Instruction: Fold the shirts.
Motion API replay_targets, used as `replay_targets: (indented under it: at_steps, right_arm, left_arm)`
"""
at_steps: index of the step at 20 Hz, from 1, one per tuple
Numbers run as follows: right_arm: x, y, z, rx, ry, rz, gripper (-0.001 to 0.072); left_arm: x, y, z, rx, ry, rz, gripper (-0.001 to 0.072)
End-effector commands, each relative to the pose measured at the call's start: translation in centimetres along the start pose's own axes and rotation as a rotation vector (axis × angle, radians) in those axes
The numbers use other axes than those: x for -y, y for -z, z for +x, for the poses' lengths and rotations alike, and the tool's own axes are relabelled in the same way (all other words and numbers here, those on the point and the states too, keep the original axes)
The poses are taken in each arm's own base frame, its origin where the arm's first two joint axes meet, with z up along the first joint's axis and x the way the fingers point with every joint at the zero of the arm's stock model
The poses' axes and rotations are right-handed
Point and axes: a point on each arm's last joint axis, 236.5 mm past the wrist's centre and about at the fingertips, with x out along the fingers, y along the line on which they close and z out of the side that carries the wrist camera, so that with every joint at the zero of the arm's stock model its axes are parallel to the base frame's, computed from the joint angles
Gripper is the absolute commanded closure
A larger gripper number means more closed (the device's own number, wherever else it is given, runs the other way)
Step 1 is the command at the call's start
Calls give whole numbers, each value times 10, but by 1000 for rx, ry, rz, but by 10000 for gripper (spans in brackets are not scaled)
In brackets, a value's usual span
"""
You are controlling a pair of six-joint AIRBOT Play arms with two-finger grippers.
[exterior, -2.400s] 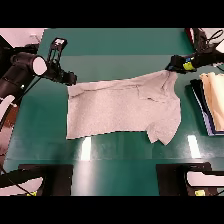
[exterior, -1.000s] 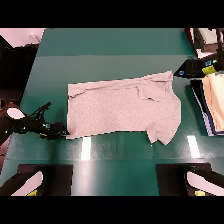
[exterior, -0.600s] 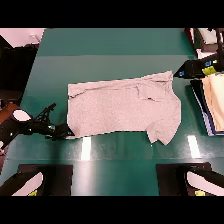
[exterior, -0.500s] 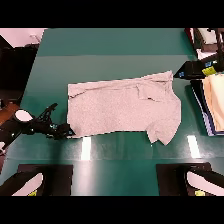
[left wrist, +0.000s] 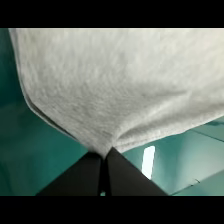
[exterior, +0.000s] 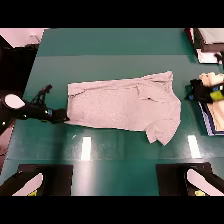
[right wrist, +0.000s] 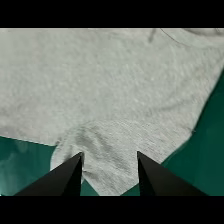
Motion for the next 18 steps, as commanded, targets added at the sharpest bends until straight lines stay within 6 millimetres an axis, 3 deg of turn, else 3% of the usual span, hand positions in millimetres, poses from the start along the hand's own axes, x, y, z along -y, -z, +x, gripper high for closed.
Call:
replay_targets:
  at_steps: [1,3,6,11,17,18]
  right_arm:
    - [65,48,43,-6,24,234,325]
    - [84,72,70,-46,-11,312,325]
    - [91,91,100,-112,-84,374,325]
    - [84,80,128,-124,-208,426,326]
    - [79,74,138,-123,-247,438,359]
    - [76,74,140,-129,-244,424,442]
  left_arm:
    - [16,-32,-28,82,-4,64,685]
    - [19,-38,-33,96,-4,73,685]
    - [19,-37,-32,92,-4,73,685]
    - [19,-37,-32,93,-3,72,685]
    - [19,-39,-32,104,-5,71,685]
    - [19,-39,-32,104,-5,71,685]
